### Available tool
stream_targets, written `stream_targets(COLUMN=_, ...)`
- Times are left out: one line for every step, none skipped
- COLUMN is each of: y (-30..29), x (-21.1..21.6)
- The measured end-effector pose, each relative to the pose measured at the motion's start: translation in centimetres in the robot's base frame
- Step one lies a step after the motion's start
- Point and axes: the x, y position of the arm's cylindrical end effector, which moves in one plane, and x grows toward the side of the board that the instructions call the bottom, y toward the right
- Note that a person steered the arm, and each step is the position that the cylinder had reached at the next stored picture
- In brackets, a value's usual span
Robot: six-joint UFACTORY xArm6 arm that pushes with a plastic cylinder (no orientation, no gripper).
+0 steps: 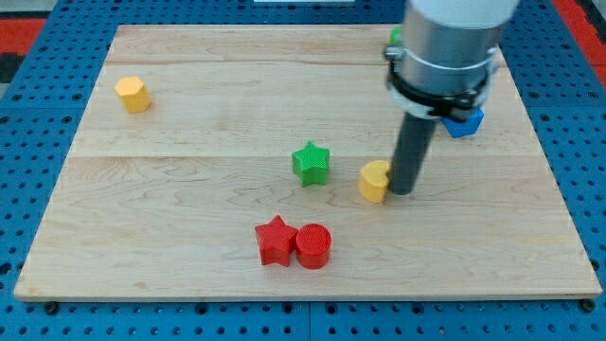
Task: Move the yellow heart to the bottom of the yellow hexagon
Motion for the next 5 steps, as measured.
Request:
stream_targets(y=-4.3, x=-0.1)
stream_targets(y=-8.4, x=-1.5)
stream_targets(y=-13.8, x=-3.8)
stream_targets(y=-21.2, x=-5.2)
stream_targets(y=-28.3, x=-6.7)
